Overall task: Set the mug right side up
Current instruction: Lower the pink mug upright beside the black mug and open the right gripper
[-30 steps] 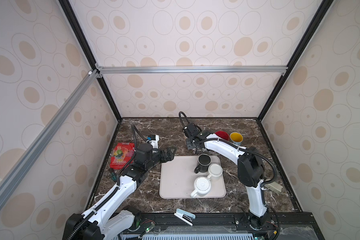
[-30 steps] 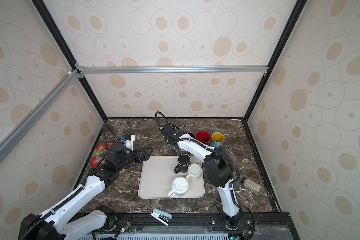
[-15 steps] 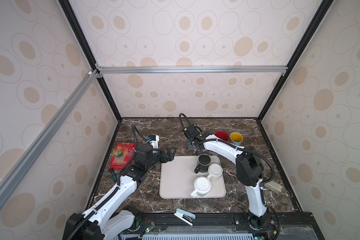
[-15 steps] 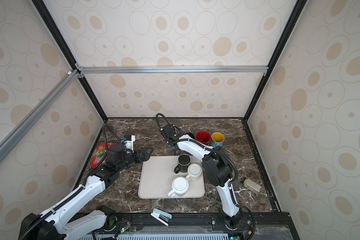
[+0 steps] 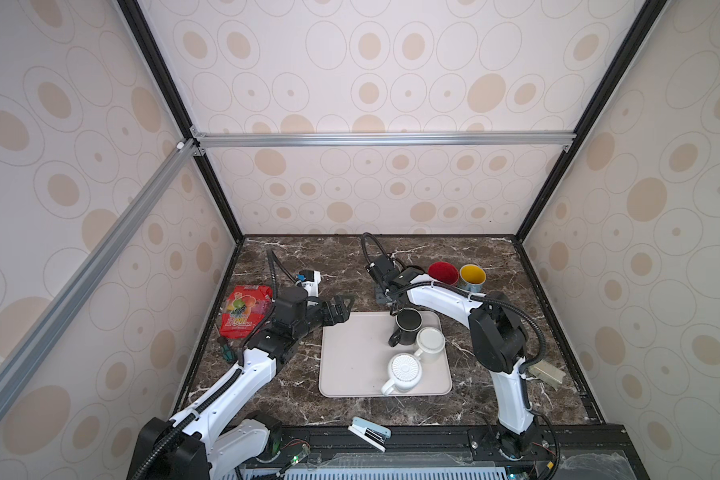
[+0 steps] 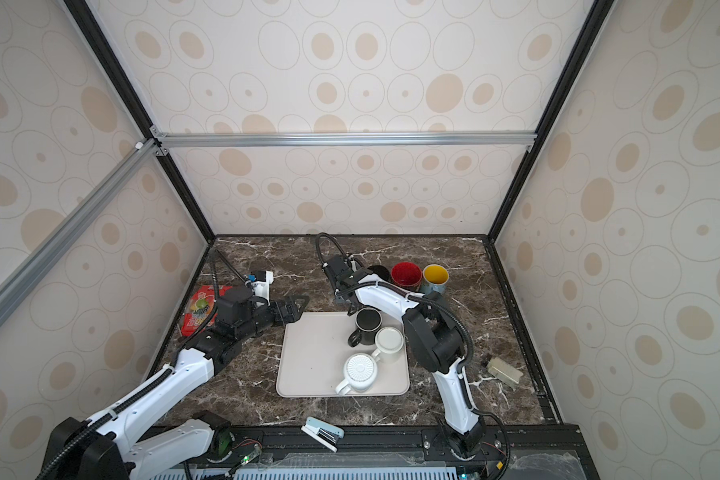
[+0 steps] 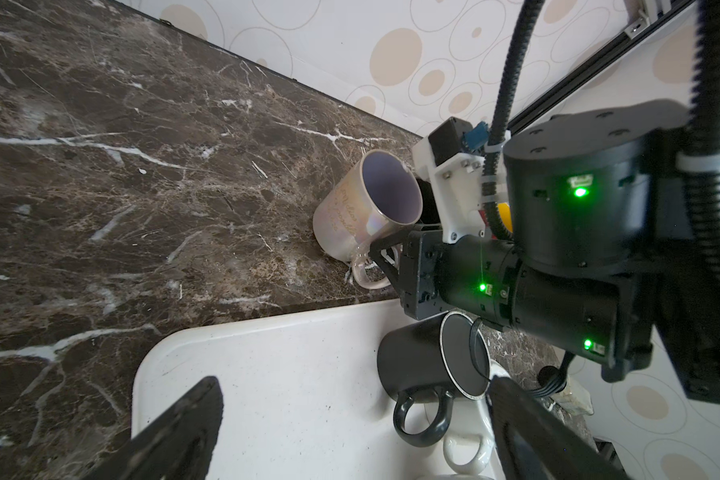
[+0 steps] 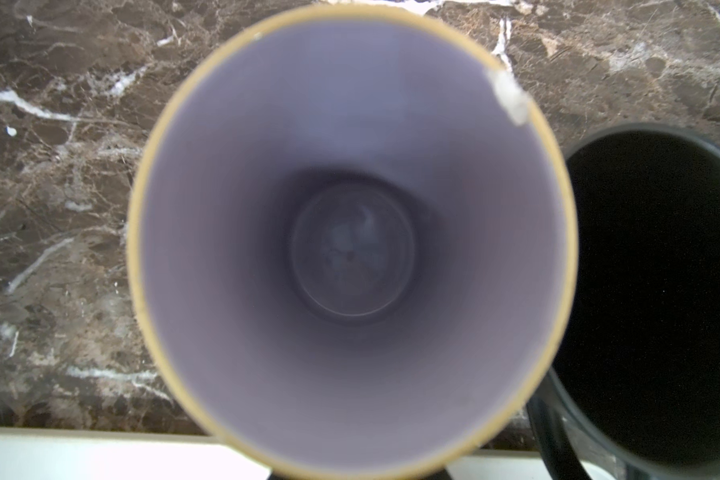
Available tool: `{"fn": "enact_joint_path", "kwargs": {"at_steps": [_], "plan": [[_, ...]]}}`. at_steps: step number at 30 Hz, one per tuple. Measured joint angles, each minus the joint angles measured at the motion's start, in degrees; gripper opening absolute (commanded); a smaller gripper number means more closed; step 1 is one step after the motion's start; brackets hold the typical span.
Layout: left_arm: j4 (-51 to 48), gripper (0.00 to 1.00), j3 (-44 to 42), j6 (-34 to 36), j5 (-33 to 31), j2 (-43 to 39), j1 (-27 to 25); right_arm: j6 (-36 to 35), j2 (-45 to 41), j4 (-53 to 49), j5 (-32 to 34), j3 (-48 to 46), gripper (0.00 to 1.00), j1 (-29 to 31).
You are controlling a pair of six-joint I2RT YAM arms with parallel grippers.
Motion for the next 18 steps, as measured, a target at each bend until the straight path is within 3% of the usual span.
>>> {"fn": "enact_joint_path", "kwargs": {"at_steps": [4, 10, 18], "plan": [[0.0, 1.0, 0.0, 0.3, 0.4, 0.8, 0.0, 0.8, -0.1, 1.3, 0.0, -0.7, 0.01, 0.0], [0.1, 1.0, 0.0, 0.3, 0.5, 0.7, 0.0, 1.2, -0.9, 2.7, -0.1, -2.3, 0.19, 0.0], [0.1, 1.0, 0.0, 0.3, 0.5, -0.3, 0.0, 2.8, -1.3, 3.1, -0.7, -2.8, 0.24, 0.1]]}}
